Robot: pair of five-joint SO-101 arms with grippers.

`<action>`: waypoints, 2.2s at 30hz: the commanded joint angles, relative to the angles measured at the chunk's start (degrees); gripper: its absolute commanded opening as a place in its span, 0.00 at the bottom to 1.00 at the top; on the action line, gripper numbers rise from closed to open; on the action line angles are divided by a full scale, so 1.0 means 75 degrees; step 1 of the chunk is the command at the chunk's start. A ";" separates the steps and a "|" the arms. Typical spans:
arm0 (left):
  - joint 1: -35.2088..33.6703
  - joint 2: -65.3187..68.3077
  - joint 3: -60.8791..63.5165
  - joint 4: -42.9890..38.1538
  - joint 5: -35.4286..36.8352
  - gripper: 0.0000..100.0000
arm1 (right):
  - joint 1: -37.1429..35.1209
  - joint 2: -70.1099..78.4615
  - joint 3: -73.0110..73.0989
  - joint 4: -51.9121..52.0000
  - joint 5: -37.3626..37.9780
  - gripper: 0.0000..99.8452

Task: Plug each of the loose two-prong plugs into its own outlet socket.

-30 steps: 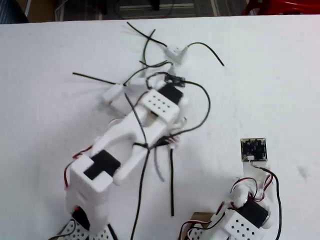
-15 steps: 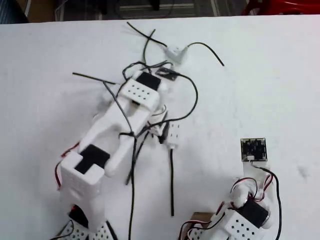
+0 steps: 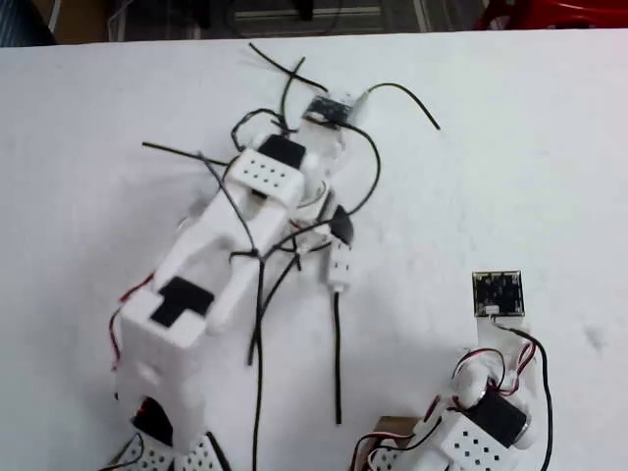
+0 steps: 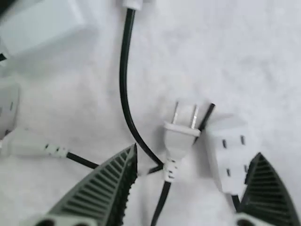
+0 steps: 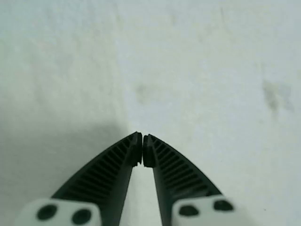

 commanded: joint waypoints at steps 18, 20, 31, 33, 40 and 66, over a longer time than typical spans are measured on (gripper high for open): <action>-0.0404 0.4144 -0.6353 0.3458 -0.1934 0.29 | -0.0064 -0.0053 -0.0059 -0.0029 0.0012 0.02; -0.0393 0.3991 -0.6119 0.3458 -0.2321 0.29 | -0.0064 -0.0053 -0.0059 -0.0029 0.0012 0.02; -0.0006 0.3546 -0.5392 0.3341 -0.2309 0.29 | -0.0064 -0.0064 -0.0059 -0.0029 0.0012 0.02; 0.0041 0.3546 -0.5404 0.3270 -0.2297 0.29 | -0.0064 -0.0064 -0.0059 -0.0029 0.0012 0.02; 0.0100 0.3581 -0.6119 0.3305 -0.1559 0.29 | -0.0064 -0.0064 -0.0059 -0.0029 0.0012 0.02; 0.0651 0.3534 -0.6212 0.3411 -0.0797 0.11 | -0.0064 -0.0064 -0.0059 -0.0029 0.0012 0.02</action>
